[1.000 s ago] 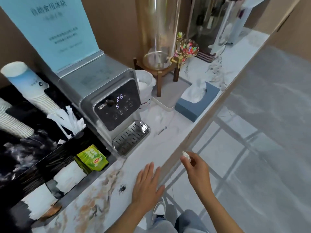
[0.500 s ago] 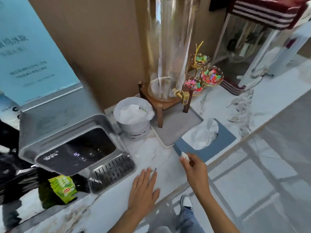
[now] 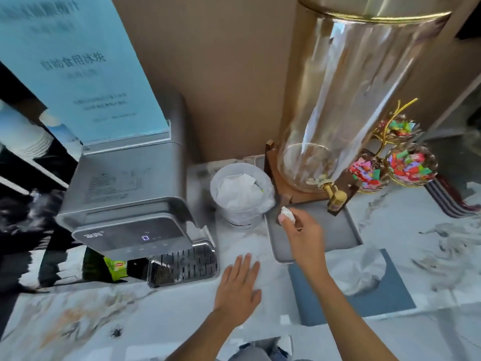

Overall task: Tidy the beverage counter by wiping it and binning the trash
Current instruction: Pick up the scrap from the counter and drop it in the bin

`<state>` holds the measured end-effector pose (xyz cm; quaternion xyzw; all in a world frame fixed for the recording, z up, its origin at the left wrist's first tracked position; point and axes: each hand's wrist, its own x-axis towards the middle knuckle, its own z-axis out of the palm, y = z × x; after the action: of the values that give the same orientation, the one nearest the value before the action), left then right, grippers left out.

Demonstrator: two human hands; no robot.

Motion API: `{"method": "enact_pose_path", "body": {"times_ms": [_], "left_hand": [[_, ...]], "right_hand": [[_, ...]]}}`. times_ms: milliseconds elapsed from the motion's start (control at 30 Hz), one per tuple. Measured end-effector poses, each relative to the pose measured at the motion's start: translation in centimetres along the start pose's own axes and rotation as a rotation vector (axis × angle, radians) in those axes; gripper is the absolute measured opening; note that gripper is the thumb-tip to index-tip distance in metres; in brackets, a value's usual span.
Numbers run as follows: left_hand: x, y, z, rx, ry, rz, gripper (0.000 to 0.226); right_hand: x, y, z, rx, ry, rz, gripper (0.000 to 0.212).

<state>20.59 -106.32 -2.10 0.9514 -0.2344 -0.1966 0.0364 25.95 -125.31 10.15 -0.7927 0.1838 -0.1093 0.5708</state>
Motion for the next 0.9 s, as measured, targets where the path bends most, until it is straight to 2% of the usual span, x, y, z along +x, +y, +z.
{"method": "enact_pose_path", "body": {"times_ms": [233, 367, 533, 800, 900], "left_hand": [[0.9, 0.2, 0.0, -0.028, 0.030, -0.030, 0.068], [0.7, 0.7, -0.2, -0.053, 0.033, -0.056, 0.068], [0.5, 2.0, -0.6, -0.079, 0.052, -0.141, 0.065], [0.5, 3.9, -1.0, -0.089, 0.045, -0.236, 0.064], [0.8, 5.7, -1.2, -0.123, 0.155, -0.212, 0.066]], "right_hand": [[3.8, -3.0, 2.6, -0.112, -0.052, -0.214, 0.019], [5.7, -4.1, 4.1, -0.186, -0.102, -0.286, 0.026], [6.9, -4.3, 5.1, -0.201, -0.198, -0.312, 0.036], [6.2, -3.6, 3.0, -0.172, -0.266, -0.317, 0.035], [5.8, -2.7, 0.2, -0.153, -0.248, -0.312, 0.036]]}}
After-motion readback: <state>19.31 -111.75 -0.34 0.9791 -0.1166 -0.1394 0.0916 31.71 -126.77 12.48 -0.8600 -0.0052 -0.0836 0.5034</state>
